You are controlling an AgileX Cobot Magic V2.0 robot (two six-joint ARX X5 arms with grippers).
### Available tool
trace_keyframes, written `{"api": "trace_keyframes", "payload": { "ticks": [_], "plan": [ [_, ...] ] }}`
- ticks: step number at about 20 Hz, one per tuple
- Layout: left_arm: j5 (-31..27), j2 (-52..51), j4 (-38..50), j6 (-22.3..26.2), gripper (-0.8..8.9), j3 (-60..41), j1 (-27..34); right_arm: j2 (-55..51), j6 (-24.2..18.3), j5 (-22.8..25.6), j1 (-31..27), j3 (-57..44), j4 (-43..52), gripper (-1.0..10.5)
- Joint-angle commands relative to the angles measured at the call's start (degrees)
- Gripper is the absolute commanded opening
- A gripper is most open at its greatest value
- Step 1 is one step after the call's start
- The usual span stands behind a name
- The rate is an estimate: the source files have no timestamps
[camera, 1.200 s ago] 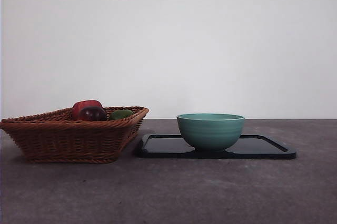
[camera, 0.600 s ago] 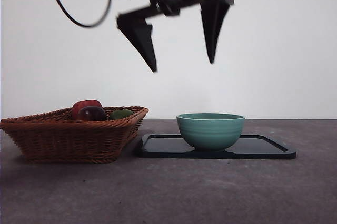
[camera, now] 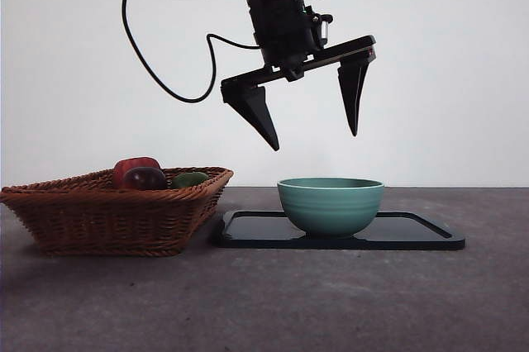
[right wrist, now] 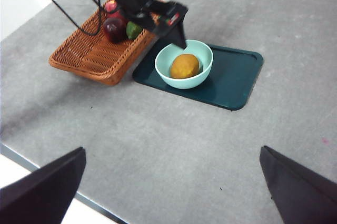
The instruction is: Pick up the wifruite, put it on the bowl, pick up the plate, put it on desk
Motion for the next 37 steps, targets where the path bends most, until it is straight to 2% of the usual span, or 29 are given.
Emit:
{"api": "trace_keyframes", "payload": {
  "ticks": [1,8,10,24,26,31,37],
  "plan": [
    [0.2,1.9,1.4,0.1,5.20,2.0,-0.9,0.0,0.2,0.0,0.3,0.6,0.4,5.5],
    [0.9,5.5,3.0,1.6,5.15,2.0,-2.1,0.0,0.2,0.0,0.3,0.6,0.4,5.5],
    [0.9,6.5,3.3,1.9,4.57,2.0,-2.2,0.0,0.2,0.0,0.3,0.6,0.4,5.5],
    [-0.4,11.1,4.0,3.5,4.54,2.0,-2.0,0.0,0.4,0.0,0.3,0.6,0.1,5.5],
    [-0.4,11.6,4.1,3.5,4.15,2.0,-2.0,0.0,0.4,0.0,0.3,0.6,0.1,5.5],
    [-0.9,11.8,5.0,3.5,2.40,2.0,-1.9,0.0,0.4,0.0,0.3,0.6,0.0,5.5],
    [-1.0,11.8,2.8,3.6,2.40,6.6,-1.8,0.0,0.4,0.0,0.3,0.6,0.0,5.5]
  ]
}}
